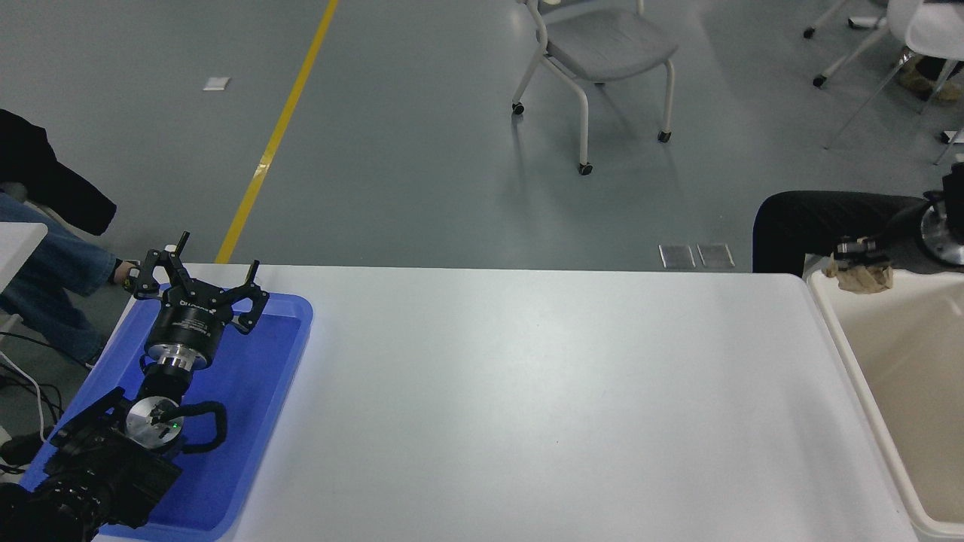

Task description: Pick up paper ball place in dustbin

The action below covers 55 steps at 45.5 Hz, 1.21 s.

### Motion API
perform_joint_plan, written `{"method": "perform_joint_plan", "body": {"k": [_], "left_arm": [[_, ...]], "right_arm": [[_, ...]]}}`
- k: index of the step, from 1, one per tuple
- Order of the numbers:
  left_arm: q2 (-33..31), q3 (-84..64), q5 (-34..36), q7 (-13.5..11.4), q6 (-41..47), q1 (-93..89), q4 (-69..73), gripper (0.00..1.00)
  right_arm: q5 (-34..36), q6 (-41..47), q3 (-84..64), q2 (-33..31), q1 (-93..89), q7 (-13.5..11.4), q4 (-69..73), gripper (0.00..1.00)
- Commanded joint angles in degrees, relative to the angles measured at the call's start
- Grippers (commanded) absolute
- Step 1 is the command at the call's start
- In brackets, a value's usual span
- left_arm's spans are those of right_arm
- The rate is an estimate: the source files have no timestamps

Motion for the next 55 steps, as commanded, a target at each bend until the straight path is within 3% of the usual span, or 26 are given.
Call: {"method": "perform_joint_plan", "body": {"k": [1, 13, 26, 35, 43, 55], "left_arm": [[0.0, 0.0, 0.0, 0.0, 0.0, 0.0, 0.0, 1.0], [0.0, 0.0, 0.0, 0.0, 0.0, 0.0, 0.0, 1.0], [0.0, 0.0, 0.0, -0.1, 0.0, 0.0, 0.0, 1.0], [0.1, 0.0, 0.0, -0.1, 0.0, 0.0, 0.2, 1.0], [0.1, 0.0, 0.0, -0.1, 0.0, 0.0, 0.0, 1.0], [0.1, 0.0, 0.0, -0.1, 0.0, 0.0, 0.0, 1.0]], "right_arm": [[-1.0, 8.5, -3.1, -1.1, 11.5, -0.1, 6.4, 0.0], [-1.2, 8.5, -3.3, -0.4, 12.2, -0.6, 6.6, 0.0], [-6.2, 8.5, -4.1, -2.1, 8.5, -0.6, 4.9, 0.0], [-12.4, 8.5, -3.2, -4.2, -0.3, -0.5, -4.0, 0.0], [-12.8, 8.3, 0.9, -6.2, -10.3, 0.0, -13.6, 0.0], [-13.3, -6.8, 6.0, -3.7, -28.8, 0.0, -24.2, 0.0]]}}
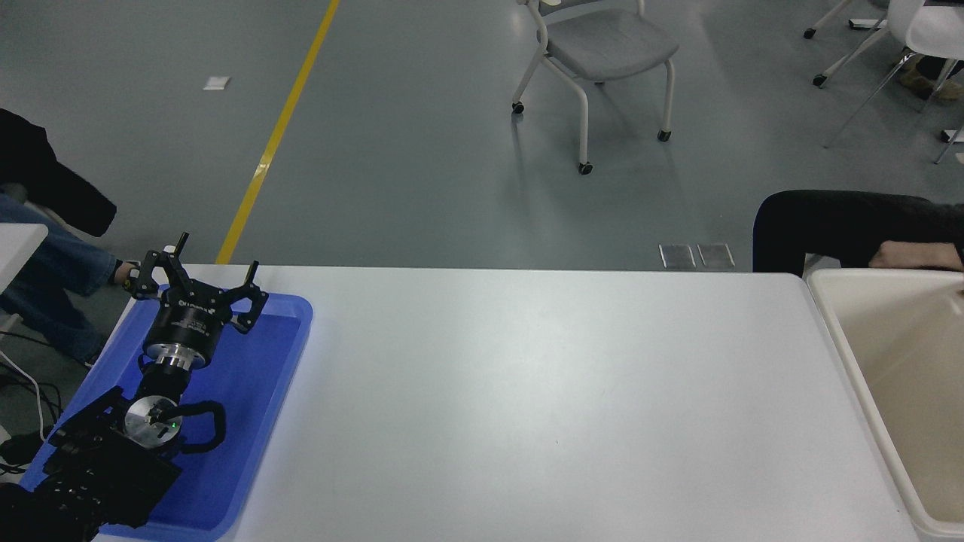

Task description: Pick up paper ball place in dustbin

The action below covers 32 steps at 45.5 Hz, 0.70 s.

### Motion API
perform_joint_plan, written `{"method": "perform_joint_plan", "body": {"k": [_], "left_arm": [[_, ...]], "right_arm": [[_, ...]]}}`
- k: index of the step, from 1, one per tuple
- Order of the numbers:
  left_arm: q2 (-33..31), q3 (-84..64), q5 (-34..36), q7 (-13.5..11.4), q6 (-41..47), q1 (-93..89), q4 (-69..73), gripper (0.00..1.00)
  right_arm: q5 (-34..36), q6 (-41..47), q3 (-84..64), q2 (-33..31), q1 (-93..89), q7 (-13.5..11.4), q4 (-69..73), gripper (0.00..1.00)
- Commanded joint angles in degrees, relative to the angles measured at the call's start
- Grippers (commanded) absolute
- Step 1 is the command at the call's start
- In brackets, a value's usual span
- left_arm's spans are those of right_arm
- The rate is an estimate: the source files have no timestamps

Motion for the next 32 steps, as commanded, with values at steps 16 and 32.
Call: {"method": "perform_joint_plan", "body": {"k": [16, 32], "left_arm": [[0.1, 0.0, 0.0, -0.1, 0.0, 0.1, 0.1, 1.0], [0.2, -0.1, 0.0, -0.1, 0.0, 0.2, 0.1, 1.0]], "right_arm": [[1.6, -28.3, 18.4, 9.7, -40.6, 0.2, -25.7, 0.0], [4.5, -32.6, 28.5, 19.9, -51.0, 0.1, -33.5, 0.0]]}}
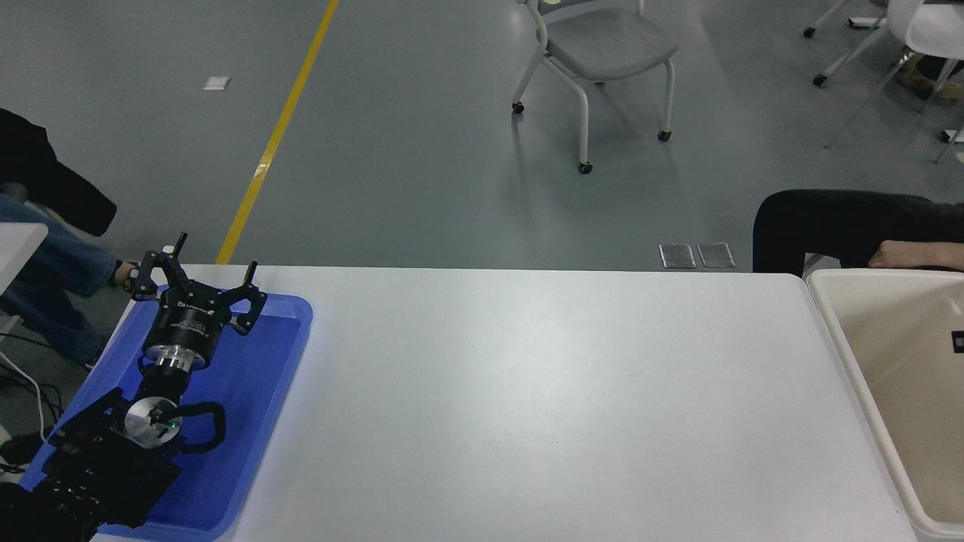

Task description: Pick up paper ball place in dustbin

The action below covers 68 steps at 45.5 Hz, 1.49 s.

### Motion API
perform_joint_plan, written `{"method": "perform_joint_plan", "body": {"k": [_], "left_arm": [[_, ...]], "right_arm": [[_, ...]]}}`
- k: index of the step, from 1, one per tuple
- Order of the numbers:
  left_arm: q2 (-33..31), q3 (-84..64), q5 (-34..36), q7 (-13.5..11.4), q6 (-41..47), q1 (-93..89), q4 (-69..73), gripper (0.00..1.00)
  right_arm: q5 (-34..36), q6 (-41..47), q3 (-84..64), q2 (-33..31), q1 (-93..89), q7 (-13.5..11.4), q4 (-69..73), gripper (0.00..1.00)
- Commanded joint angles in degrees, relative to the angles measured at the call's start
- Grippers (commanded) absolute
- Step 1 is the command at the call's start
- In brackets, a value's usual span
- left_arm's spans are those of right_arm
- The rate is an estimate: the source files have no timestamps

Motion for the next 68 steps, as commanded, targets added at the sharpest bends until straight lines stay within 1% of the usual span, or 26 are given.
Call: {"method": "perform_joint_plan", "body": {"k": [1, 5, 6, 8, 9, 11, 12, 13, 17, 19, 40, 46, 50, 55, 60, 64, 68], "left_arm": [[0.1, 0.0, 0.0, 0.0, 0.0, 0.1, -0.1, 1.0], [0.1, 0.0, 0.0, 0.0, 0.0, 0.1, 0.1, 1.0], [0.1, 0.0, 0.0, 0.0, 0.0, 0.1, 0.1, 1.0], [0.1, 0.0, 0.0, 0.0, 0.0, 0.1, 0.1, 1.0], [0.1, 0.0, 0.0, 0.0, 0.0, 0.1, 0.1, 1.0], [0.1, 0.0, 0.0, 0.0, 0.0, 0.1, 0.1, 1.0], [0.1, 0.0, 0.0, 0.0, 0.0, 0.1, 0.1, 1.0], [0.1, 0.0, 0.0, 0.0, 0.0, 0.1, 0.1, 1.0], [0.1, 0.0, 0.0, 0.0, 0.0, 0.1, -0.1, 1.0], [0.1, 0.0, 0.0, 0.0, 0.0, 0.1, -0.1, 1.0], [0.1, 0.0, 0.0, 0.0, 0.0, 0.1, 0.1, 1.0], [0.1, 0.0, 0.0, 0.1, 0.0, 0.0, -0.1, 1.0], [0.1, 0.1, 0.0, 0.0, 0.0, 0.1, 0.1, 1.0], [0.1, 0.1, 0.0, 0.0, 0.0, 0.1, -0.1, 1.0], [0.1, 0.1, 0.0, 0.0, 0.0, 0.1, -0.1, 1.0], [0.1, 0.1, 0.0, 0.0, 0.0, 0.1, 0.1, 1.0], [0.1, 0.1, 0.0, 0.1, 0.0, 0.1, -0.1, 1.0]], "right_arm": [[1.3, -3.2, 7.3, 6.2, -8.0, -0.1, -5.5, 0.0], [1.3, -3.2, 8.7, 6.8, -8.3, -0.2, -5.5, 0.04], [1.3, -3.2, 9.1, 6.9, -8.4, -0.3, -5.5, 0.08], [1.3, -3.2, 10.0, 7.3, -8.4, -0.4, -5.6, 0.24], [1.3, -3.2, 10.5, 7.4, -8.4, -0.4, -5.6, 0.35], [1.3, -3.2, 11.6, 7.4, -8.4, -0.4, -5.6, 0.61], [1.4, -3.2, 12.3, 7.4, -8.4, -0.4, -5.6, 0.71], [1.4, -3.2, 12.9, 7.4, -8.4, -0.4, -5.6, 0.78], [1.4, -3.2, 14.3, 7.2, -8.5, -0.4, -5.6, 0.88], [1.4, -3.2, 14.5, 7.1, -8.5, -0.3, -5.6, 1.0], [3.2, -3.1, 16.5, 5.4, -7.8, 0.0, -5.5, 1.0], [5.6, -3.0, 22.4, 5.4, -4.8, 0.0, -3.7, 1.0], [6.9, -2.9, 30.0, 5.3, -2.7, 0.0, -2.0, 1.0], [12.1, -2.9, 41.5, 3.8, -1.6, 0.0, 1.8, 1.0], [20.8, -2.8, 52.9, 1.0, -2.6, 0.0, 10.2, 1.0], [27.8, -2.8, 58.7, 0.7, -4.9, 0.0, 16.1, 1.0], [32.9, -2.8, 62.4, 0.8, -7.0, 0.0, 21.8, 1.0]]}}
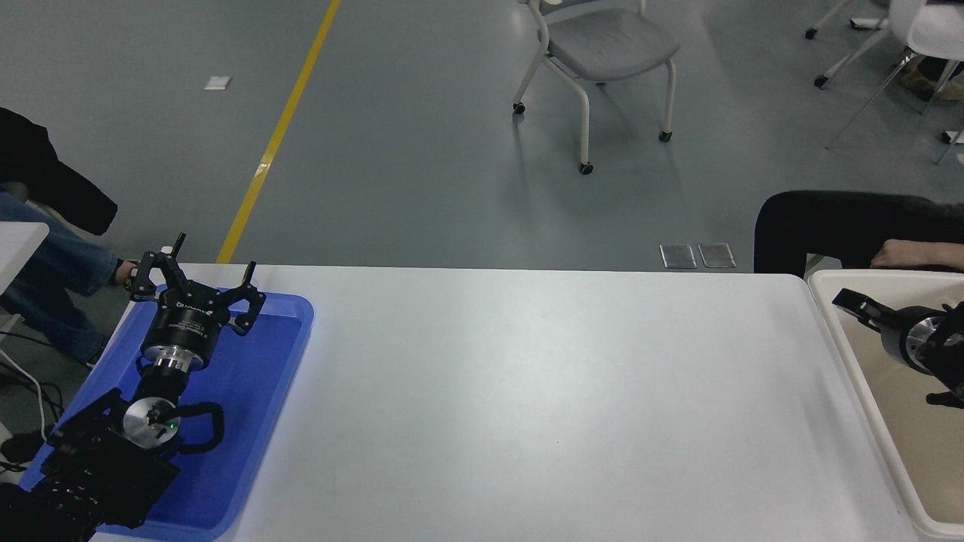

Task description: Pick up paper ball place in dustbin

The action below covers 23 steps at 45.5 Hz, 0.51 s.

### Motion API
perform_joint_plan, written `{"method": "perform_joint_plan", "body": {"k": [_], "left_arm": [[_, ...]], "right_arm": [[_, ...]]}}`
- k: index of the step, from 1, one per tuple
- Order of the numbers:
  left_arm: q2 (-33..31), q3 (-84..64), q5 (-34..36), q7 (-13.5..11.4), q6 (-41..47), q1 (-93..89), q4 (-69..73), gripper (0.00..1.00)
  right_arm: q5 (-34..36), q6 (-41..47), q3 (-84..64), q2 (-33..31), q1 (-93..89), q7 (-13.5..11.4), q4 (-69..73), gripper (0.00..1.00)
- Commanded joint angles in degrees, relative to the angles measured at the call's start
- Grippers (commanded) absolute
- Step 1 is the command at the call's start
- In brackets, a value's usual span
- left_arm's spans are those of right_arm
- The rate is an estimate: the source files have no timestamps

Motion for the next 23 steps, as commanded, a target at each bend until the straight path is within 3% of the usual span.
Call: {"method": "perform_joint_plan", "body": {"k": [1, 15, 23], "left_arm": [[0.0, 0.0, 0.0, 0.0, 0.0, 0.0, 0.1, 1.0], [0.0, 0.0, 0.0, 0.0, 0.0, 0.0, 0.1, 1.0], [0.0, 0.0, 0.0, 0.1, 0.0, 0.0, 0.1, 1.0]], "right_arm": [[15.3, 0.1, 16.5, -1.5, -3.5, 0.0, 14.8, 1.0], [39.5, 2.6, 24.4, 6.5, -9.2, 0.1, 17.8, 1.0], [45.2, 5.8, 25.1, 10.9, -10.0, 0.3, 14.8, 1.0]]}}
